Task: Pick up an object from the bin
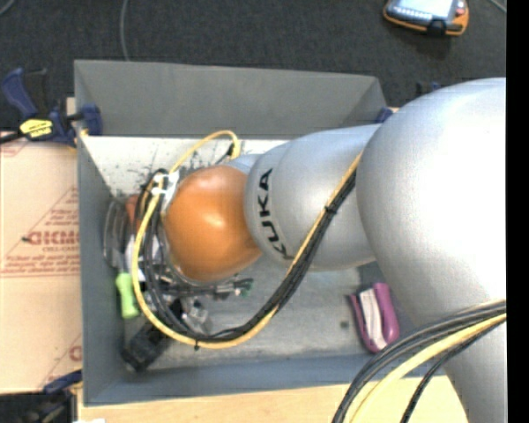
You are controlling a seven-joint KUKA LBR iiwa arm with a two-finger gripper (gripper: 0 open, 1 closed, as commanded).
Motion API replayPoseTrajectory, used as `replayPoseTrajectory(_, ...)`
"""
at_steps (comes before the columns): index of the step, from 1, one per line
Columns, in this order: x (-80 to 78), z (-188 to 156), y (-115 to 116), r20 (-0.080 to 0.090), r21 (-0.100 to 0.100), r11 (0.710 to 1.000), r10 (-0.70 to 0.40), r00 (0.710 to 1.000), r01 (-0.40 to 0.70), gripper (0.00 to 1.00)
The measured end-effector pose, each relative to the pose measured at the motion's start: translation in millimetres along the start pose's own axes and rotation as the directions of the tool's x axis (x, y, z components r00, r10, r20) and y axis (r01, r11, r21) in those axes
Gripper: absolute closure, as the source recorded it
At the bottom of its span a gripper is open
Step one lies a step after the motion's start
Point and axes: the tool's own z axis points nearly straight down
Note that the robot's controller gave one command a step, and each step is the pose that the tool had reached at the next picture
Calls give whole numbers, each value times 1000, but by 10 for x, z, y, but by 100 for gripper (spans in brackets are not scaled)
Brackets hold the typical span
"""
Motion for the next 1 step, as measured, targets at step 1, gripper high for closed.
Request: replayPoseTrajectory(1, 6, -375, 11, 0, -5, 1000, 3, 1000, -3, 100)
